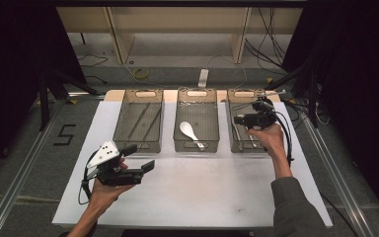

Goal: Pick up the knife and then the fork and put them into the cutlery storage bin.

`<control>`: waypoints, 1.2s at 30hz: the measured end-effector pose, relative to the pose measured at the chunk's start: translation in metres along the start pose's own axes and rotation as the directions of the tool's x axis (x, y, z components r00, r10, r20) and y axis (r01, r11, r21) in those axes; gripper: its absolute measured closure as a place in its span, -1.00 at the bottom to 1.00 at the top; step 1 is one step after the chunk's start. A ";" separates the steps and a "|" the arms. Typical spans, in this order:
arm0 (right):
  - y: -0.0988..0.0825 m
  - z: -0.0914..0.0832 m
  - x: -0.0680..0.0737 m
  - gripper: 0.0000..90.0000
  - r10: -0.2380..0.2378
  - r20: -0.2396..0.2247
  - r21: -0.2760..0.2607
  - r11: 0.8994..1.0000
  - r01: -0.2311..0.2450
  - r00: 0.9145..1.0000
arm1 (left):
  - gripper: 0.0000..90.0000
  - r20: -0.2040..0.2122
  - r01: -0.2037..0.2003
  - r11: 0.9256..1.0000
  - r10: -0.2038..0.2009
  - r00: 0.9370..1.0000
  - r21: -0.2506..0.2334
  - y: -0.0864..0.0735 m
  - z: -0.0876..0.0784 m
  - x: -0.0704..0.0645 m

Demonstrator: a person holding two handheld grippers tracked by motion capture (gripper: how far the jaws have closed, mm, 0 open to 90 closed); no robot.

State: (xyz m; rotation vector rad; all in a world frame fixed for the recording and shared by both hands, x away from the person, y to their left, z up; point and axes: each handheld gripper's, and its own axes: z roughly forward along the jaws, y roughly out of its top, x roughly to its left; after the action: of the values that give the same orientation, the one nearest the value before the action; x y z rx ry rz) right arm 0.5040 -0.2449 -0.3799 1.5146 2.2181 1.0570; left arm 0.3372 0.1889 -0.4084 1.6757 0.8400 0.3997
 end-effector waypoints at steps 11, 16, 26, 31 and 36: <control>-0.006 -0.006 0.017 -0.26 -0.023 -0.039 -0.031 0.999 0.022 0.999 | -0.72 0.017 0.034 0.999 -0.034 0.999 -0.005 0.000 0.000 0.002; -0.012 -0.012 0.029 -0.29 -0.045 -0.060 -0.074 0.996 0.040 0.997 | -0.72 0.019 0.028 1.000 -0.028 0.999 0.003 0.000 0.001 0.002; -0.021 -0.020 0.051 -0.34 -0.088 -0.105 -0.156 0.985 0.071 0.991 | -0.72 0.023 0.028 1.000 -0.028 0.999 0.010 -0.001 0.001 0.002; -0.028 -0.024 0.061 -0.37 -0.107 -0.127 -0.183 0.980 0.083 0.986 | -0.72 0.028 0.028 1.000 -0.028 0.999 0.013 -0.001 0.002 0.002; -0.036 -0.030 0.073 -0.39 -0.142 -0.147 -0.212 0.971 0.109 0.979 | -0.72 0.033 0.023 0.999 -0.023 0.999 0.022 -0.001 0.002 0.001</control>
State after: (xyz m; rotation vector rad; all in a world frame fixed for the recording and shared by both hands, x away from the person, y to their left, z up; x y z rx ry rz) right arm 0.4310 -0.2001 -0.3698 1.2253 2.1974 1.3605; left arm 0.3391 0.1882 -0.4101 1.6872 0.8409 0.3466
